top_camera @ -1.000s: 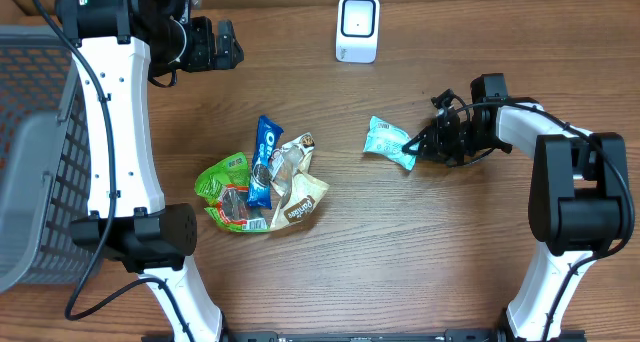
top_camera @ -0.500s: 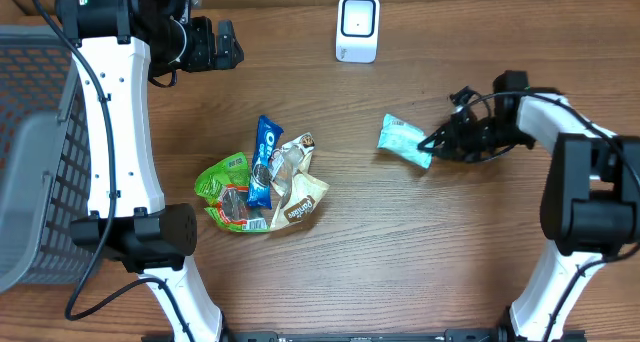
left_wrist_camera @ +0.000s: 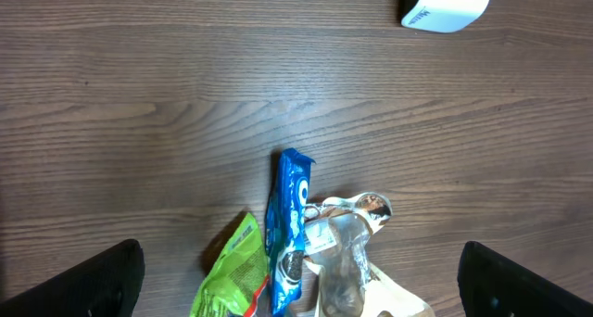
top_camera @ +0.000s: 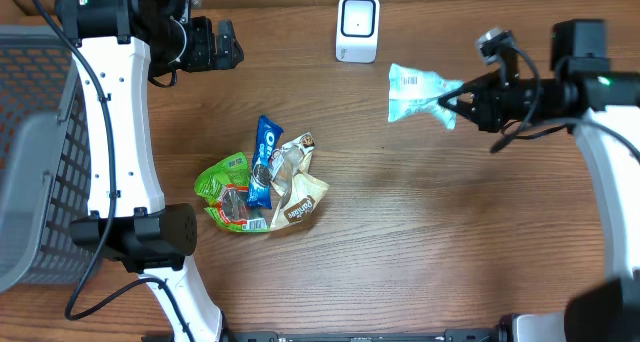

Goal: Scan the item barcode
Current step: 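Lift the pale green bag with the right gripper toward the scanner, then hold the bag's barcode in front of the white scanner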

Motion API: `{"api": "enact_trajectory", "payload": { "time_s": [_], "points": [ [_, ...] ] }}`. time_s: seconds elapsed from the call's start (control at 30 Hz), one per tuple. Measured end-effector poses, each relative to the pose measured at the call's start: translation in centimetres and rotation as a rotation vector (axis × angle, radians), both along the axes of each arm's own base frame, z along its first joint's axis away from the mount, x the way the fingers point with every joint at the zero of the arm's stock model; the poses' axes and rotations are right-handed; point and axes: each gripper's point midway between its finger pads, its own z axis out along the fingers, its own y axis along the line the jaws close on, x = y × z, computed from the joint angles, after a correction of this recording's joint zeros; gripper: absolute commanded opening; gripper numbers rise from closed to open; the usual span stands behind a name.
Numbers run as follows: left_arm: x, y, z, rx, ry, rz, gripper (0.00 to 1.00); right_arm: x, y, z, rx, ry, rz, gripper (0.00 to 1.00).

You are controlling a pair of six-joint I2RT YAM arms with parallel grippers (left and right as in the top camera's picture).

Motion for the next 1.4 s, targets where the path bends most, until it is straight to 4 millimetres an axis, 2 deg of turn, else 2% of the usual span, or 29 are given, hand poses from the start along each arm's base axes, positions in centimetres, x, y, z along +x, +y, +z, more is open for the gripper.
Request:
{"api": "enact_trajectory", "payload": {
  "time_s": [0.13, 0.23, 0.67, 0.9, 1.03, 1.23, 1.4],
  "points": [
    [0.0, 0.0, 0.0, 0.0, 0.0, 0.0, 1.0, -0.7, 0.1, 3.6, -0.005, -0.136, -0.004, 0.04],
    [0.0, 0.0, 0.0, 0.0, 0.0, 0.0, 1.0, -1.0, 0.1, 4.9, 0.003, -0.17, -0.018, 0.04],
    [0.0, 0.0, 0.0, 0.0, 0.0, 0.0, 1.0, 0.5, -0.3, 4.9, 0.038, -0.093, -0.126, 0.04],
    [0.0, 0.0, 0.0, 0.0, 0.0, 0.0, 1.0, 4.3, -1.2, 4.9, -0.129, -0.236, -0.258, 0.04],
    [0.0, 0.0, 0.0, 0.0, 0.0, 0.0, 1.0, 8.0, 0.3, 5.3, -0.287, -0.397, -0.377, 0.04],
    [0.0, 0.0, 0.0, 0.0, 0.0, 0.0, 1.0, 12.0, 1.9, 6.8, -0.44, -0.608, -0.548, 0.04],
    [0.0, 0.0, 0.0, 0.0, 0.0, 0.0, 1.0, 14.6, 2.8, 5.2, -0.595, -0.702, -0.601, 0.04]
  ]
}}
